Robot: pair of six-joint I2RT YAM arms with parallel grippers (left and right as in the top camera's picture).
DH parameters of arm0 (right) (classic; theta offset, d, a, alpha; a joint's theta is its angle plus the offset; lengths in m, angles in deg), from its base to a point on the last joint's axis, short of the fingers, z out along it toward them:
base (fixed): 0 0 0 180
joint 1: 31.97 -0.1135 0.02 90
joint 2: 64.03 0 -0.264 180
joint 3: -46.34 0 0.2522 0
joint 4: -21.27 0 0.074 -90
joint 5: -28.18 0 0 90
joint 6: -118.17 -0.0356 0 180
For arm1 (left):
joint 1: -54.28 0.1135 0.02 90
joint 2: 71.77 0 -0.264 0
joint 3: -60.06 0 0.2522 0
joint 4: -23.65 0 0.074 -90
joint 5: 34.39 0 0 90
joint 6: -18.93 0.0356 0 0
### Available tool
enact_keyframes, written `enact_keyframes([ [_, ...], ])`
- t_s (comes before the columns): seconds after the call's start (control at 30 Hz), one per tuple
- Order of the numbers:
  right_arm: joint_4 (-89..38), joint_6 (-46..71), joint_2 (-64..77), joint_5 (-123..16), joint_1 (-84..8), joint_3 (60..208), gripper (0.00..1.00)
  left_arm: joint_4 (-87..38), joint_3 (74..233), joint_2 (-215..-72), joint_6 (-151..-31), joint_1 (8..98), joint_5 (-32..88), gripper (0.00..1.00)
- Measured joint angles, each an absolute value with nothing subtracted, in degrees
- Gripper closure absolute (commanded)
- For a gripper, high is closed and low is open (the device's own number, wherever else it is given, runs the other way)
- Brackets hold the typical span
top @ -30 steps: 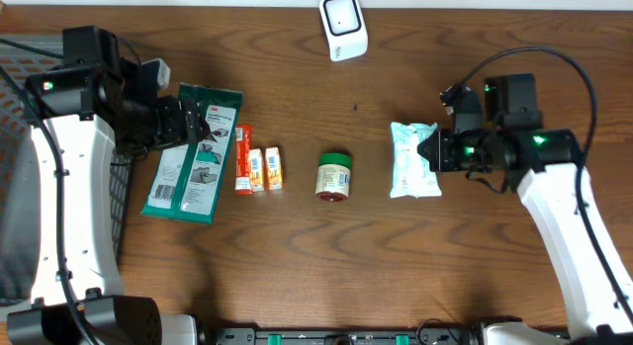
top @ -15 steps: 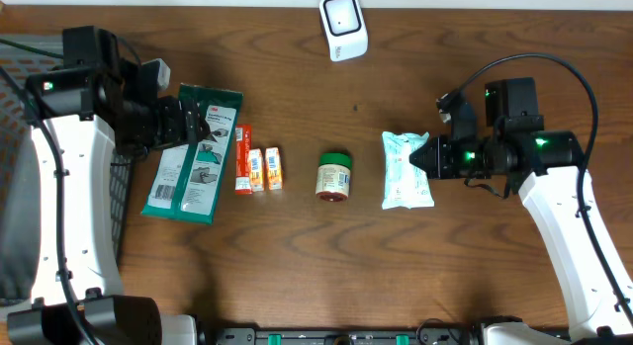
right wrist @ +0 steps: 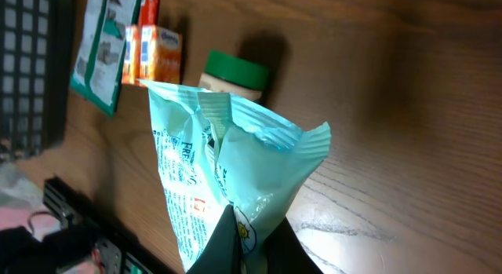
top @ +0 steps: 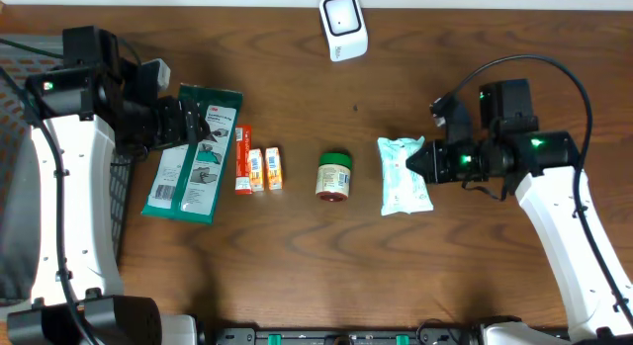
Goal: Scan the item barcode
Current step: 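Lower the right gripper and grasp the wipes pack by its top edge, then lift the wipes pack with the right gripper toward the white scanner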
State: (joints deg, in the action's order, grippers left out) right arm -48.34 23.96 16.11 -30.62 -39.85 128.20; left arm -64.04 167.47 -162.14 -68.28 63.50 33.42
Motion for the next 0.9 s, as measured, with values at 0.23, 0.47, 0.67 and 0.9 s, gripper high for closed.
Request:
enact_keyframes([
  [0.23,-50.8,24.5,16.1,-36.0,-43.7,128.5,0.99,-64.0,167.4,-162.1,-68.3,63.5,33.4,0.13],
  [0.47,-62.2,24.7,16.3,-42.4,-44.9,141.3,0.99,-64.0,167.4,-162.1,-68.3,63.5,33.4,0.13],
  [0.67,-74.9,25.6,16.9,-49.8,-44.9,161.9,0.99,-64.0,167.4,-162.1,-68.3,63.5,33.4,0.13],
  [0.9,-80.1,26.4,19.2,-49.9,-44.9,183.1,0.99,-64.1,167.4,-162.1,-68.3,63.5,33.4,0.13],
])
